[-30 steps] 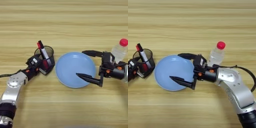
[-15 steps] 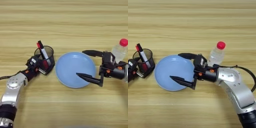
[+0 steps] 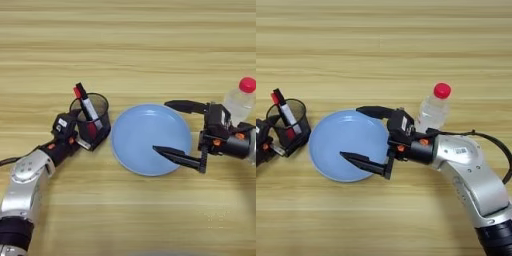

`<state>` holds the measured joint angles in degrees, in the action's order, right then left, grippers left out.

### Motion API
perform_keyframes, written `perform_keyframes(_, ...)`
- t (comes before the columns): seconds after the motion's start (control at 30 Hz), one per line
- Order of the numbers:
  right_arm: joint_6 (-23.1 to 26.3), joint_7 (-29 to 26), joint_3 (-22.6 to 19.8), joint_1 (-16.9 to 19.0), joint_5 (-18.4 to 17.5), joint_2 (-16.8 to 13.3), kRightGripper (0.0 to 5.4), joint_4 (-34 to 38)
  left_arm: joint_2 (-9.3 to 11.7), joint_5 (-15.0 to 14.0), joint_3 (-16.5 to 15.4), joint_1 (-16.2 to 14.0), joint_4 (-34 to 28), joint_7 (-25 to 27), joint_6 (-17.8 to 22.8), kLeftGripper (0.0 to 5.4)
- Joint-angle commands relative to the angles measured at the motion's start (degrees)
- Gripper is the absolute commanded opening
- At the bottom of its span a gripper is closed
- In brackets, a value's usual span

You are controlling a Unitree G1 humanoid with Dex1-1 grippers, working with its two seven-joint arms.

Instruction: Move the objects on the table

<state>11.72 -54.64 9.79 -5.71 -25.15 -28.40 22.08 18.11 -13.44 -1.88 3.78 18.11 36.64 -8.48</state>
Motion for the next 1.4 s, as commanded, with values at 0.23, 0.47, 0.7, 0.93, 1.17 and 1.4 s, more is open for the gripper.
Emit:
perform_keyframes(0.23, -0.8, -0.6, -0.6, -0.5, -0.2, -0.5, 5.40, 0.0, -1.1, 4.3, 0.7, -2.6, -0.9, -4.3, -3.4, 5.36)
perform_keyframes(0.47, -0.8, -0.8, -0.8, -0.3, -0.2, -0.4, 5.40, -0.1, -1.2, 6.2, 0.6, -3.8, -2.0, -6.8, -4.6, 5.36)
perform_keyframes(0.7, -1.5, -0.5, -1.0, 0.6, 0.2, -0.1, 5.40, -0.8, -0.9, 6.5, 0.0, -6.1, -5.2, -8.2, -5.0, 5.36)
perform_keyframes(0.93, -2.5, -0.1, -0.9, 1.7, 0.3, 0.3, 5.40, -1.4, -0.4, 4.8, -0.9, -9.4, -10.3, -7.4, -3.8, 5.36)
perform_keyframes(1.17, -2.9, 0.3, -0.6, 1.6, 0.3, 0.5, 5.40, -1.8, 0.0, 0.5, -2.4, -12.0, -13.9, -5.6, -0.3, 5.36)
perform_keyframes(1.4, -2.8, 0.4, -0.7, 1.8, 0.2, 0.5, 5.40, -1.5, 1.2, -2.2, -5.2, -15.7, -18.2, -5.2, 2.8, 5.36)
